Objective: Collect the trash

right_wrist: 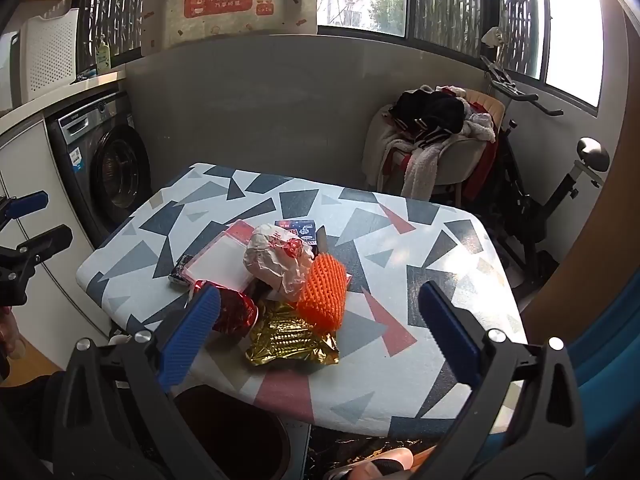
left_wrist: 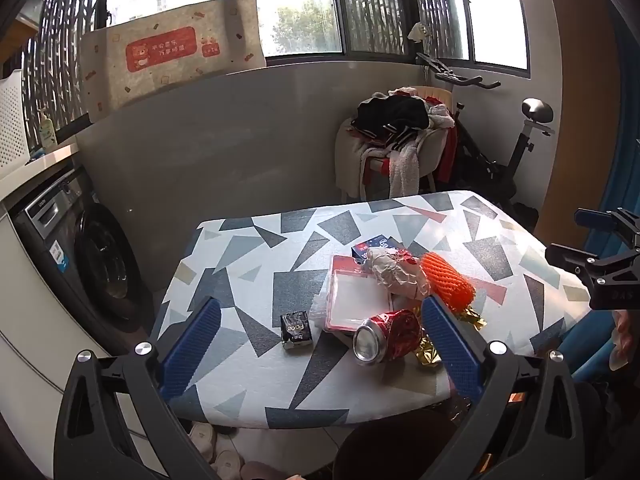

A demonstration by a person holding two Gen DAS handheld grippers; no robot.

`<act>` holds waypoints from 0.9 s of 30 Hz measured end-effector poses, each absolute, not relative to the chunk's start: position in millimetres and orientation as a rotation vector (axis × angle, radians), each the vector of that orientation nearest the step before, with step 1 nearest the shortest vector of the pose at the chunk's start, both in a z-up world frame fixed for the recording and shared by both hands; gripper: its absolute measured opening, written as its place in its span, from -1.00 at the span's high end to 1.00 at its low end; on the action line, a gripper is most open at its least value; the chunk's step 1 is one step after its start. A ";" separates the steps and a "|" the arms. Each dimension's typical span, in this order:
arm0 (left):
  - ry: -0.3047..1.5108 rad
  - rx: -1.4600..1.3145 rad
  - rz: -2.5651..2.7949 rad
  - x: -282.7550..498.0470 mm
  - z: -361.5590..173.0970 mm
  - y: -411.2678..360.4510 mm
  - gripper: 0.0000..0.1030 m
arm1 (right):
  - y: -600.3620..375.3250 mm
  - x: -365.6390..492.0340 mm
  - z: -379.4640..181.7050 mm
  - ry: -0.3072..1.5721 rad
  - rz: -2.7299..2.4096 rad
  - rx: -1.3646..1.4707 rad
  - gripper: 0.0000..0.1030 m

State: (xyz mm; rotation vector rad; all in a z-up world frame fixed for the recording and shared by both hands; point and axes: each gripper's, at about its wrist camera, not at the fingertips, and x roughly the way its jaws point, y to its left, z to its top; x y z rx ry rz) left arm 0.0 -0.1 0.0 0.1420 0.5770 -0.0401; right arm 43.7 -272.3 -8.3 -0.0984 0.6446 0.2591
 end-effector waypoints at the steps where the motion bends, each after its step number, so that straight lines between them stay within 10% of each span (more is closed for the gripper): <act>1: 0.577 0.143 -0.040 0.0 0.0 -0.2 -0.91 | -272.3 43.7 -8.3 0.645 0.258 -0.099 -0.90; 27: 0.579 0.140 -0.041 0.1 0.3 -0.2 -0.91 | -271.0 43.0 -9.8 0.643 0.257 -0.105 -0.90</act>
